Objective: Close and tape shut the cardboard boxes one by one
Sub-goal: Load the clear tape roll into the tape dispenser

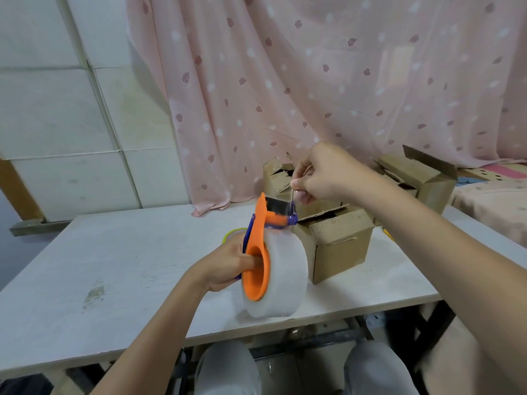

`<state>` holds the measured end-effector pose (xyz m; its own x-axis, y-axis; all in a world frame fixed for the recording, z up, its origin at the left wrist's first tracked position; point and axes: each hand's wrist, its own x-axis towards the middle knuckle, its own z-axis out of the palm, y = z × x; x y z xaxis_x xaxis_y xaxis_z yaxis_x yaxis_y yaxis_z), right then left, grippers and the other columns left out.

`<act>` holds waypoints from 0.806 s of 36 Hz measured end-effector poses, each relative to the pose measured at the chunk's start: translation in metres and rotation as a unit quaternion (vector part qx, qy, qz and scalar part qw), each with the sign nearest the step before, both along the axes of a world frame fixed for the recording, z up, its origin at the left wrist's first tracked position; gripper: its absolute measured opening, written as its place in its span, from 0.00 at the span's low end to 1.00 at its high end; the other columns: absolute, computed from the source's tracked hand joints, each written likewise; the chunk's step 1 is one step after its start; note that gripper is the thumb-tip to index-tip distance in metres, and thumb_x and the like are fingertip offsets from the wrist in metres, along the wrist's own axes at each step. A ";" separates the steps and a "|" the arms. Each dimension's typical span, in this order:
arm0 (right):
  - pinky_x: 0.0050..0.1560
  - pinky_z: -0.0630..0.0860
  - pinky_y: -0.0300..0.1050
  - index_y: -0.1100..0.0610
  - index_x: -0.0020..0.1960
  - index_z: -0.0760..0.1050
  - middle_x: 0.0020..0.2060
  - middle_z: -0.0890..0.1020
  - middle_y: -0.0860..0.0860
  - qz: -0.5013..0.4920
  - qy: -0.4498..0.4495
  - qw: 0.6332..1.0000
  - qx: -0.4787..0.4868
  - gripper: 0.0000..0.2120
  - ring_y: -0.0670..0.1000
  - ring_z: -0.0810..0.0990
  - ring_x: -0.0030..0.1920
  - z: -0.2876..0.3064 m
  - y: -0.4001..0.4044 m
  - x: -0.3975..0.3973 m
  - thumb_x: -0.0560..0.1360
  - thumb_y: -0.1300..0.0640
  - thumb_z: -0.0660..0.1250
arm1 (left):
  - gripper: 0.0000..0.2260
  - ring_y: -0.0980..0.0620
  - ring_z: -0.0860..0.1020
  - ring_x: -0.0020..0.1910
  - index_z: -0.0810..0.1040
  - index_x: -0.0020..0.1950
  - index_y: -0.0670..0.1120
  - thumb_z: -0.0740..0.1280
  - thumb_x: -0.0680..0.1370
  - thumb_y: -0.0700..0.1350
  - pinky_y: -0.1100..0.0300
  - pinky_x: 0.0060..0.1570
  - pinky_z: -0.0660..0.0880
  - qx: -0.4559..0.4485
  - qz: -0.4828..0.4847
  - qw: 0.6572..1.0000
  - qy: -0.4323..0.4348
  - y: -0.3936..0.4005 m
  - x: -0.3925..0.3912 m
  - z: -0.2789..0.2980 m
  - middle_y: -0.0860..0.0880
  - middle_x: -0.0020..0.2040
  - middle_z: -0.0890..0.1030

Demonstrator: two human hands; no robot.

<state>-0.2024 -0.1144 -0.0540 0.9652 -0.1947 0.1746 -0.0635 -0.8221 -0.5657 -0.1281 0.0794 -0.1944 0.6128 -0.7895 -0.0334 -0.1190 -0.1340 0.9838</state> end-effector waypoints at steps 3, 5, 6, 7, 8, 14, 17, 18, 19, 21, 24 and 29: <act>0.47 0.84 0.51 0.60 0.41 0.82 0.30 0.84 0.49 0.005 -0.007 0.999 -0.042 0.07 0.47 0.85 0.35 0.003 0.007 0.001 0.78 0.63 0.70 | 0.19 0.42 0.82 0.56 0.77 0.62 0.43 0.67 0.72 0.34 0.47 0.55 0.81 0.020 -0.006 0.999 -0.031 0.001 -0.001 0.006 0.40 0.56 0.83; 0.48 0.83 0.50 0.58 0.40 0.82 0.30 0.84 0.48 0.010 -0.020 0.997 -0.071 0.07 0.46 0.84 0.37 0.007 0.012 0.000 0.77 0.61 0.71 | 0.18 0.44 0.83 0.55 0.78 0.62 0.45 0.67 0.75 0.30 0.49 0.54 0.81 0.029 -0.017 0.999 -0.040 0.003 0.000 0.008 0.43 0.56 0.83; 0.48 0.83 0.50 0.57 0.39 0.82 0.31 0.84 0.48 0.017 -0.031 0.996 -0.080 0.08 0.47 0.83 0.37 0.008 0.014 -0.001 0.77 0.60 0.71 | 0.18 0.45 0.83 0.55 0.78 0.62 0.46 0.65 0.76 0.29 0.49 0.55 0.81 0.031 -0.020 0.998 -0.043 0.003 0.000 0.010 0.44 0.56 0.84; 0.48 0.82 0.49 0.56 0.39 0.80 0.32 0.84 0.49 0.026 -0.042 0.995 -0.086 0.08 0.48 0.84 0.37 0.009 0.016 -0.001 0.77 0.60 0.71 | 0.19 0.46 0.83 0.55 0.77 0.62 0.47 0.65 0.77 0.29 0.48 0.55 0.81 0.032 -0.021 0.998 -0.045 0.004 -0.001 0.011 0.44 0.56 0.83; 0.48 0.82 0.49 0.56 0.38 0.79 0.32 0.84 0.50 0.036 -0.052 0.994 -0.087 0.09 0.48 0.83 0.37 0.009 0.017 -0.001 0.77 0.60 0.71 | 0.18 0.46 0.83 0.55 0.77 0.61 0.49 0.66 0.76 0.31 0.48 0.55 0.81 0.031 -0.022 0.998 -0.045 0.005 -0.002 0.012 0.45 0.56 0.84; 0.43 0.84 0.49 0.61 0.42 0.79 0.34 0.85 0.55 0.076 -0.110 0.990 0.054 0.06 0.53 0.85 0.36 0.001 0.007 0.002 0.78 0.66 0.67 | 0.21 0.41 0.82 0.58 0.76 0.65 0.44 0.65 0.73 0.34 0.46 0.55 0.81 0.004 -0.028 1.000 0.008 0.011 -0.004 0.011 0.41 0.59 0.82; 0.39 0.82 0.43 0.62 0.44 0.80 0.33 0.85 0.54 0.078 -0.125 0.985 0.085 0.05 0.52 0.85 0.35 -0.006 -0.001 0.002 0.78 0.66 0.67 | 0.21 0.42 0.82 0.58 0.76 0.65 0.44 0.66 0.73 0.35 0.47 0.55 0.80 0.022 -0.037 0.999 -0.005 0.016 0.001 0.016 0.43 0.59 0.83; 0.39 0.82 0.43 0.63 0.44 0.80 0.34 0.85 0.54 0.077 -0.130 0.984 0.091 0.05 0.53 0.85 0.35 -0.009 -0.004 0.001 0.78 0.66 0.68 | 0.20 0.43 0.82 0.57 0.77 0.64 0.45 0.67 0.72 0.36 0.50 0.54 0.81 0.031 -0.038 0.999 -0.012 0.017 0.004 0.019 0.45 0.57 0.84; 0.39 0.82 0.43 0.63 0.43 0.80 0.34 0.85 0.54 0.075 -0.135 0.983 0.098 0.06 0.53 0.85 0.36 -0.012 -0.007 0.001 0.78 0.66 0.68 | 0.20 0.44 0.83 0.56 0.77 0.63 0.45 0.67 0.71 0.36 0.51 0.54 0.80 0.041 -0.041 0.998 -0.018 0.019 0.006 0.022 0.45 0.56 0.84; 0.41 0.82 0.43 0.62 0.43 0.80 0.34 0.85 0.54 0.068 -0.149 0.980 0.110 0.06 0.52 0.86 0.36 -0.017 -0.011 -0.001 0.78 0.67 0.68 | 0.20 0.44 0.82 0.56 0.76 0.64 0.44 0.69 0.72 0.36 0.49 0.56 0.80 0.072 -0.052 0.996 -0.033 0.021 0.012 0.028 0.45 0.56 0.84; 0.42 0.82 0.43 0.63 0.43 0.80 0.34 0.85 0.54 0.057 -0.175 0.975 0.123 0.06 0.51 0.86 0.36 -0.025 -0.014 -0.002 0.78 0.67 0.68 | 0.17 0.47 0.83 0.52 0.77 0.62 0.44 0.69 0.74 0.32 0.52 0.54 0.81 0.121 -0.035 0.989 -0.083 0.020 0.019 0.038 0.45 0.51 0.84; 0.46 0.84 0.50 0.59 0.45 0.82 0.37 0.85 0.53 0.039 -0.180 0.973 0.136 0.03 0.53 0.86 0.39 -0.028 -0.022 -0.002 0.78 0.63 0.70 | 0.09 0.55 0.74 0.35 0.78 0.44 0.51 0.70 0.70 0.38 0.56 0.39 0.71 0.123 0.015 0.966 -0.225 0.013 0.031 0.056 0.50 0.34 0.77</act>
